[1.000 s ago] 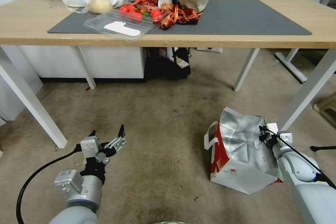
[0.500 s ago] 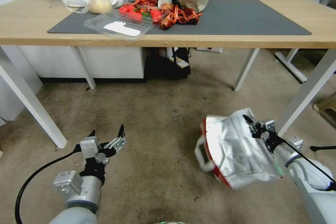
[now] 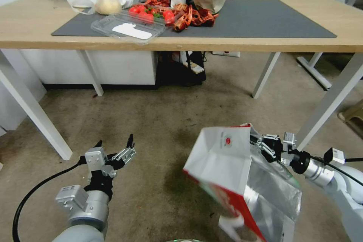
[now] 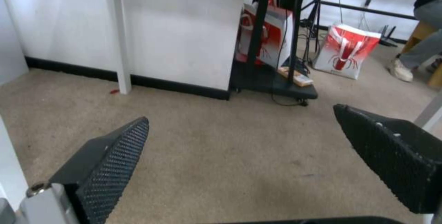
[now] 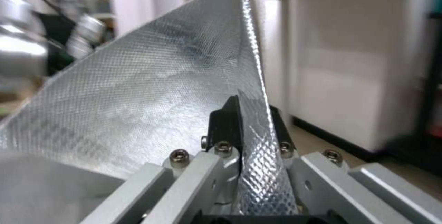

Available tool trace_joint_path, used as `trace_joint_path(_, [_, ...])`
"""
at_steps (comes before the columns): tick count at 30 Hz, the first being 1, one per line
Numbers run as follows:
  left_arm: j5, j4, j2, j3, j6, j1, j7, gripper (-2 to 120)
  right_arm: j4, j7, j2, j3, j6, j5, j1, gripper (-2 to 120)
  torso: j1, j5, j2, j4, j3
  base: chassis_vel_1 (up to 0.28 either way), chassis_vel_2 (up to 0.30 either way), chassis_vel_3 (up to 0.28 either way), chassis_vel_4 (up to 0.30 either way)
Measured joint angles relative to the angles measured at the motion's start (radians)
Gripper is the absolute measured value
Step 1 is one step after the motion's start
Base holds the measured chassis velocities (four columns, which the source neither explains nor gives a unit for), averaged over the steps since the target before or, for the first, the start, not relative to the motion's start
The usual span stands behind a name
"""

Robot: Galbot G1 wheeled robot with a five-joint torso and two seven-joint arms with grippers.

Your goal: Pick up the food delivery bag from the floor and place it on the table.

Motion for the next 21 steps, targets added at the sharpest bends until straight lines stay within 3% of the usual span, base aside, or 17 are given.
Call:
trace_joint_path(11, [-0.001,-0.004,-0.001,-0.003,-0.003,0.002,0.0,100,0.053,-0.061,-0.012,0.003,-0.05,0.067,-0.006,0,0.0,0.0,0.0,0.0001,0.0,0.0,0.0,0.0,0.0])
trace_joint_path(14, [-0.002,-0.006,-0.002,-0.004,-0.005,0.003,-0.003,100,0.08,-0.111,-0.022,0.002,-0.083,0.15,-0.006,0,0.0,0.0,0.0,0.0001,0.0,0.0,0.0,0.0,0.0])
trace_joint_path(16, [-0.002,-0.009,-0.005,-0.006,-0.014,0.005,-0.006,100,0.096,-0.199,-0.034,0.006,-0.141,0.262,-0.004,0,0.0,0.0001,0.0,0.0,0.0,0.0,0.0,0.0,0.0])
trace_joint_path(21, [-0.003,-0.009,-0.007,-0.007,-0.023,0.005,-0.01,100,0.088,-0.252,-0.04,0.014,-0.175,0.327,-0.005,0,0.0,0.0002,0.0,0.0,0.0,0.0,0.0,0.0,0.0])
